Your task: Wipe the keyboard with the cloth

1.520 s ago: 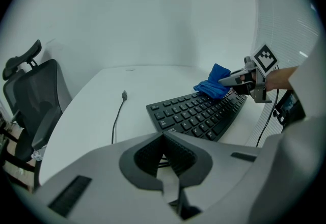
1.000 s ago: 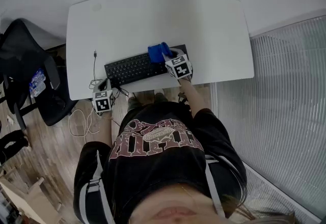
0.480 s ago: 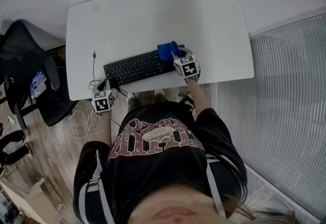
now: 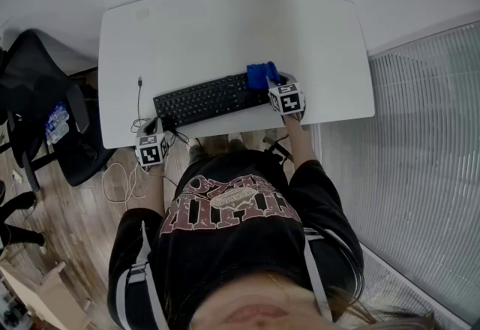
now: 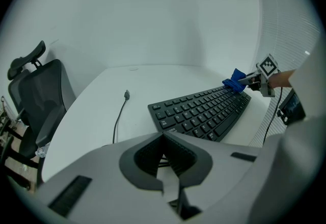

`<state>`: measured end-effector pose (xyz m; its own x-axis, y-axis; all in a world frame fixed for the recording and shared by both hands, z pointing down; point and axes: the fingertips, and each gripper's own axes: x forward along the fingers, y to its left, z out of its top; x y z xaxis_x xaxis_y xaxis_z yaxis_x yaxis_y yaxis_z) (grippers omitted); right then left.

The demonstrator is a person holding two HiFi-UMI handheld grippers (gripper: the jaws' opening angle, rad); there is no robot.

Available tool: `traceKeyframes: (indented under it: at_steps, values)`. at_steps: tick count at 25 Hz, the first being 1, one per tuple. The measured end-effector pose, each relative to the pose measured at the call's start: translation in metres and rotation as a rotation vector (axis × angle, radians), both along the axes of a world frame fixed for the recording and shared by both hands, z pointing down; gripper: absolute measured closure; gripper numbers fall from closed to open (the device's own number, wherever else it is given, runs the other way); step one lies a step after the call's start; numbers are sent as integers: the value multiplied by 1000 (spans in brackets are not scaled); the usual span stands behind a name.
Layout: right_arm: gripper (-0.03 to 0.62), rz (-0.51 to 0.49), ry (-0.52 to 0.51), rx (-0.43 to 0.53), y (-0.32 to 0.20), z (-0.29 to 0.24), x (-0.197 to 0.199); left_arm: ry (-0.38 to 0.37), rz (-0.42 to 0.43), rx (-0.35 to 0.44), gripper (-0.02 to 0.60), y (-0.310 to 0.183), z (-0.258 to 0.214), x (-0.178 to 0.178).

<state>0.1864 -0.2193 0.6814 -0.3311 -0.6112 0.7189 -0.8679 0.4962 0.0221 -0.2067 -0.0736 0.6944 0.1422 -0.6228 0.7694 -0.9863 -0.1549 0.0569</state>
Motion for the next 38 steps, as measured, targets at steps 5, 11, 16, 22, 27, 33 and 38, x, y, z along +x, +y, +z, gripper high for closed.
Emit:
traceKeyframes:
  at_steps: [5,11,16,22,27,33,38]
  values:
    - [538,52,18,7,-2,-2,23,4,-1,1,546,0,-1,-1]
    - [538,118,25,13,-2,0,44,7,-6,6,546,1,0,0]
    - [539,145,18,21,3,-3,49,15,-9,11,546,2,-1,-1]
    - [538,179,-116,98,8,-47,38,4,3,12,546,1,-1,-1]
    - [539,159,-181,166,17,-88,24,16,-3,16,546,0,-2,-2]
    - [539,110,-228,206,25,-115,-3,24,-4,19,546,1,-2,-2]
    - [539,-12,-278,194,34,-126,-56,29,-1,22,546,0,-3,-1]
